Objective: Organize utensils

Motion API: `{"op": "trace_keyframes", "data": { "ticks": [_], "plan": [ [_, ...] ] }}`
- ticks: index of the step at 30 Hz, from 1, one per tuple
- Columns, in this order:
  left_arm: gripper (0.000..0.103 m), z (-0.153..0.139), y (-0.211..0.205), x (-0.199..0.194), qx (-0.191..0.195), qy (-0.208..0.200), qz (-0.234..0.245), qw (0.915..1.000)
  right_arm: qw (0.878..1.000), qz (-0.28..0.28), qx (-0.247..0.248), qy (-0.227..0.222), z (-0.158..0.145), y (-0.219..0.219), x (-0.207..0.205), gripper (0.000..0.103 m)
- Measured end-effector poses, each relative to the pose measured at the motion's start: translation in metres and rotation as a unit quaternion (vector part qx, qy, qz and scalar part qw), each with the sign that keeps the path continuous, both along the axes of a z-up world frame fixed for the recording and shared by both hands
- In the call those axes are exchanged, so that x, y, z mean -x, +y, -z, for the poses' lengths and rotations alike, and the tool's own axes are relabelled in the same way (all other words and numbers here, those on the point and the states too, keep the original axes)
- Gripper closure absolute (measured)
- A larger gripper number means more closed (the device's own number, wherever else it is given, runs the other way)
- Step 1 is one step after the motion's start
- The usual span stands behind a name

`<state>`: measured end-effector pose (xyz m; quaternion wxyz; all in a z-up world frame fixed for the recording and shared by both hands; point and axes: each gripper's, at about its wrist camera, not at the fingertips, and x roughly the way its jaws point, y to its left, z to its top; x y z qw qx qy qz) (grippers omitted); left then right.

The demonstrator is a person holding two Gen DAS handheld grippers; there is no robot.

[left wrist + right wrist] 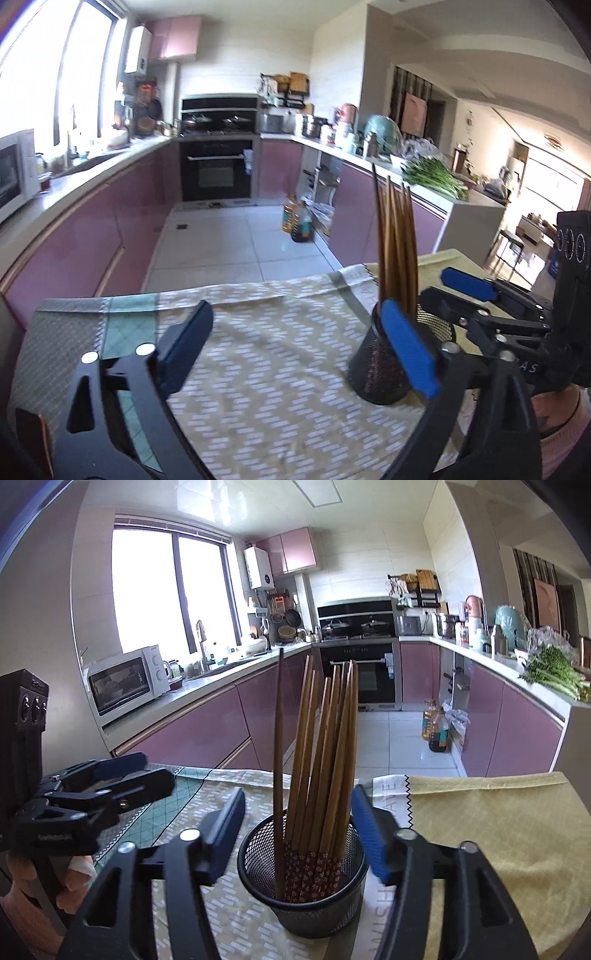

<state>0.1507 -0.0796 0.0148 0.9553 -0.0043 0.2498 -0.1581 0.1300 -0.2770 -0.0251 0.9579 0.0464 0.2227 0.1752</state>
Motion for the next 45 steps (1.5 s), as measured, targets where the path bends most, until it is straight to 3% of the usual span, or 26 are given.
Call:
{"op": "trace_keyframes", "data": {
  "ticks": [8, 16, 27, 45],
  "plan": [
    [0.006, 0.006, 0.038, 0.044, -0.015, -0.043, -0.070, 0.9965, 0.998, 0.021, 0.030, -0.042, 0.002, 0.014, 0.033, 0.007],
    [0.006, 0.006, 0.047, 0.081, -0.027, -0.087, -0.114, 0.9893, 0.995, 0.028, 0.049, -0.080, 0.004, 0.036, 0.062, 0.007],
    [0.006, -0.002, 0.047, 0.126, -0.028, -0.139, -0.142, 0.9796, 0.993, 0.040, 0.047, -0.098, 0.005, 0.041, 0.085, 0.007],
    [0.006, -0.002, 0.053, 0.149, -0.018, -0.149, -0.163, 0.9750, 0.991, 0.054, 0.052, -0.112, 0.003, 0.047, 0.100, 0.007]
  ]
}}
